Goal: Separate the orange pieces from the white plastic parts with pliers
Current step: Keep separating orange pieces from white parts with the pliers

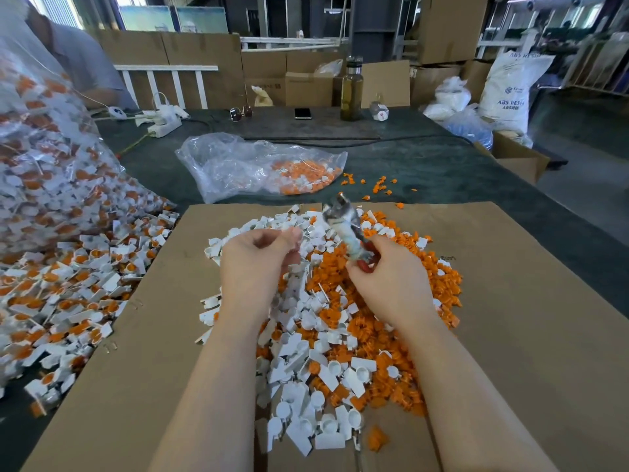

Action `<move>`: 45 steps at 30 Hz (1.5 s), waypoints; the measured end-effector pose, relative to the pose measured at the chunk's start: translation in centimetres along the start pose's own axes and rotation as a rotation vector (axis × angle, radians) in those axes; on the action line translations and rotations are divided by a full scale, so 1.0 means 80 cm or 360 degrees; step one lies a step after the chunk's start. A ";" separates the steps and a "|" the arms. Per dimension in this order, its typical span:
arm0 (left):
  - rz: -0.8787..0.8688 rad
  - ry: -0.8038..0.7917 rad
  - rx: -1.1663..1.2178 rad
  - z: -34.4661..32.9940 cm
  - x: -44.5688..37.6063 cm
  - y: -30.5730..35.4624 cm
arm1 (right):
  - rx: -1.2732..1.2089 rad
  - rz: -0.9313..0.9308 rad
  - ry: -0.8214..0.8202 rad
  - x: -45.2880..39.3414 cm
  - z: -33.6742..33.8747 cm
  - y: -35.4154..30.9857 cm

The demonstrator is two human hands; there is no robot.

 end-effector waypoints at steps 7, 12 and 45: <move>0.0050 -0.0281 0.0331 -0.041 0.021 0.011 | -0.0921 0.0022 0.0030 0.002 0.013 -0.010; 0.0122 -0.0430 0.0591 -0.050 0.028 0.012 | -0.1078 0.0023 0.0071 0.002 0.017 -0.013; -0.0011 -0.0211 0.0462 -0.051 0.034 0.021 | -0.0728 0.0111 0.0460 0.011 0.029 -0.019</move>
Point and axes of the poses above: each hand's wrist, its own x-axis away from the middle knuckle, its own z-axis out of the back of the hand, y = z × x, the point moved 6 cm from there along -x, towards the middle knuckle, and after that the axes turned 8 degrees about -x, right-handed, at the moved point
